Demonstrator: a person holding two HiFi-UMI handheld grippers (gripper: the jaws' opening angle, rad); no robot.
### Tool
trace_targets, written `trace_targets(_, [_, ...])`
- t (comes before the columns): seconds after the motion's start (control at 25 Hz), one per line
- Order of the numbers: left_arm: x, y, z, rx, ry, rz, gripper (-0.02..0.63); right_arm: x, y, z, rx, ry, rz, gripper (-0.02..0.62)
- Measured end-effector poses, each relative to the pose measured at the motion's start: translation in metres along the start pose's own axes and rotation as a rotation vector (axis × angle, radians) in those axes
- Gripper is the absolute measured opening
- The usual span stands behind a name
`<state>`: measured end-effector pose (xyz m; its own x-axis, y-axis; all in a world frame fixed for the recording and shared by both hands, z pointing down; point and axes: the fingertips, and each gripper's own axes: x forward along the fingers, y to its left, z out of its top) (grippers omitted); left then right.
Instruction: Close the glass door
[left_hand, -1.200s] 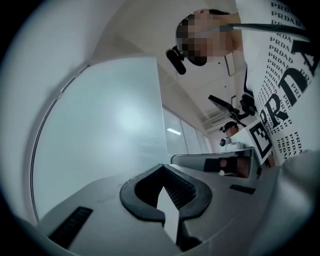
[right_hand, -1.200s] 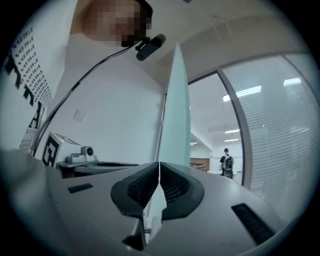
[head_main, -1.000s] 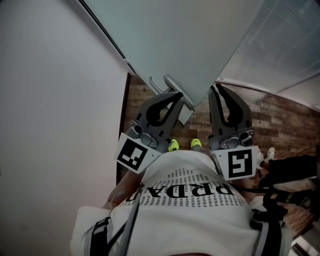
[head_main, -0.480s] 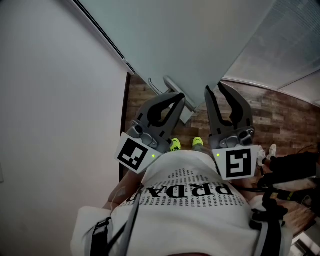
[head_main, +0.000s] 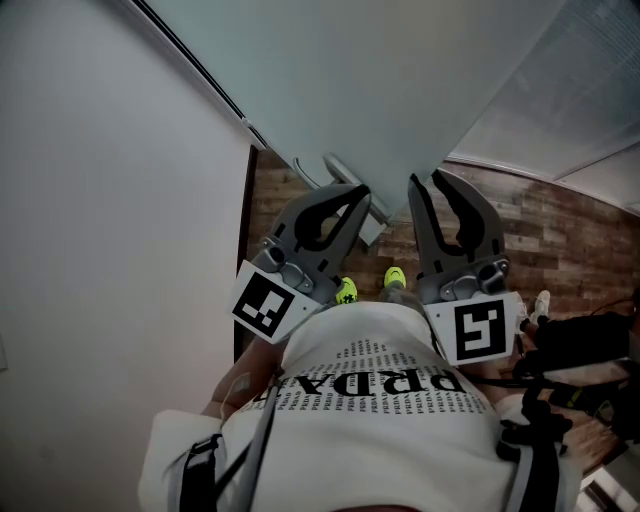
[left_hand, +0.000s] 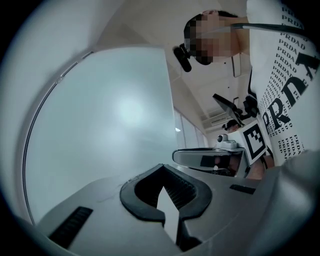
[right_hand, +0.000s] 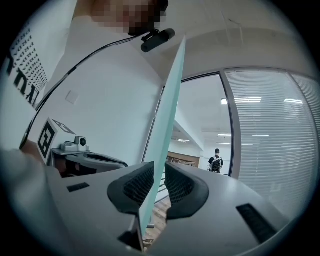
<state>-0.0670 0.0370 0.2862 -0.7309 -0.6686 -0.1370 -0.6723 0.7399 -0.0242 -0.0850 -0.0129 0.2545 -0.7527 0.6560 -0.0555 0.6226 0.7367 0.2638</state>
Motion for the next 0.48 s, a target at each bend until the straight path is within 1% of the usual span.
trace_targets(0.16, [0.003,-0.003,0.008,0.007,-0.015,0.015,0.0,0.0,0.005,0.001,0.011,0.005,0.05,0.06])
trace_targets(0.32, [0.013,-0.002,0.008,0.045,-0.043,0.019,0.0,0.006,0.005,0.004,-0.024,-0.049,0.068,0.057])
trace_targets(0.48, [0.014,-0.001,0.005,0.032,-0.026,0.088,0.0,0.012,0.012,0.003,-0.01,-0.043,0.161,0.057])
